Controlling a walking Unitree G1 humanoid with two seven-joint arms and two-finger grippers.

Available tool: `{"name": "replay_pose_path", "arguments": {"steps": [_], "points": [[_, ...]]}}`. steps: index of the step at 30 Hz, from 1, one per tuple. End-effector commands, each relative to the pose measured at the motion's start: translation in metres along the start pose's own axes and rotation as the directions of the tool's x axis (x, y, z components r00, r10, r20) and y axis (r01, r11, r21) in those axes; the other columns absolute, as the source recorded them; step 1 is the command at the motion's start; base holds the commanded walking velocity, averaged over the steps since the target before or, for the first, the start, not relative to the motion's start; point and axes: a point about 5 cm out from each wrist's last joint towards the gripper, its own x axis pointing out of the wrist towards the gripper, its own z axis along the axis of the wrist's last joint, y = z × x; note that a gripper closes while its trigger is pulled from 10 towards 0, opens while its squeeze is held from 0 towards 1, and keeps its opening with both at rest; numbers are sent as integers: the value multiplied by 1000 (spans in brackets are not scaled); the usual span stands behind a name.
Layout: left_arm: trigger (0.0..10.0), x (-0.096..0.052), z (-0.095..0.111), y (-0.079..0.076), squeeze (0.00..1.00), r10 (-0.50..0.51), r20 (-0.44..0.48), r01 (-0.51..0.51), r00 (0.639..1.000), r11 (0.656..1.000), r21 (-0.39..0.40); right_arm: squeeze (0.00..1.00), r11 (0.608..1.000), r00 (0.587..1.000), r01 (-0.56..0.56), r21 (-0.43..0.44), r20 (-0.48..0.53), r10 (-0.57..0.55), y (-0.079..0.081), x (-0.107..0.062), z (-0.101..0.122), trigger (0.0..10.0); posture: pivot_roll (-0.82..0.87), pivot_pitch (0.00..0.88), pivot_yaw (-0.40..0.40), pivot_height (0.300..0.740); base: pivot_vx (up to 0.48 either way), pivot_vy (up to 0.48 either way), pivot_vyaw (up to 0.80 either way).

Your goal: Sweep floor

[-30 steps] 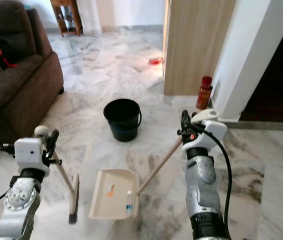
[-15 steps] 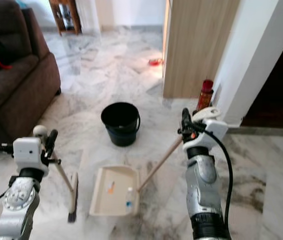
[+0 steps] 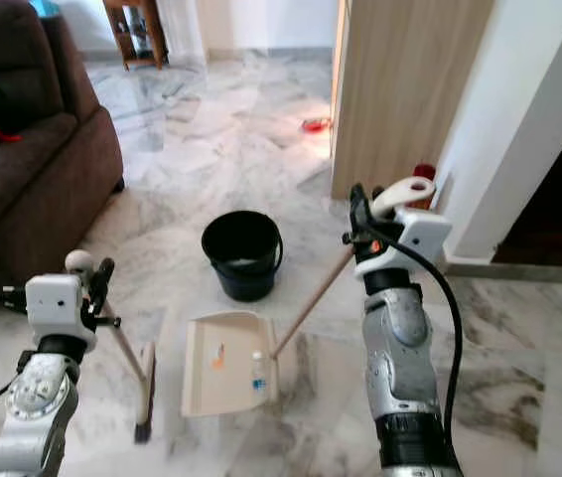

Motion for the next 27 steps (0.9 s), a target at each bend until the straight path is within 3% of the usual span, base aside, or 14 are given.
{"name": "replay_pose_path", "arguments": {"steps": [1,12,16,21,27], "points": [[10000,4,11,8,0,19,55,-19,998,1000,7,0,998,989,-60,0,135,60,17,12,32,10000,73,0,70,740,319,0,0],[10000,5,10,7,0,20,55,-20,998,1000,4,0,993,967,-120,15,228,114,32,23,64,10000,71,0,68,740,318,0,0],[10000,5,10,6,0,18,56,-18,998,1000,3,0,993,967,-119,14,228,112,33,23,64,10000,75,0,64,740,318,0,0],[10000,5,10,7,0,22,59,-22,998,1000,3,0,992,968,-123,20,221,116,35,23,63,10000,78,0,62,740,316,0,704],[10000,6,11,6,0,23,62,-23,998,1000,3,0,990,971,-132,44,205,121,35,24,59,10000,81,0,61,740,320,0,0]]}}
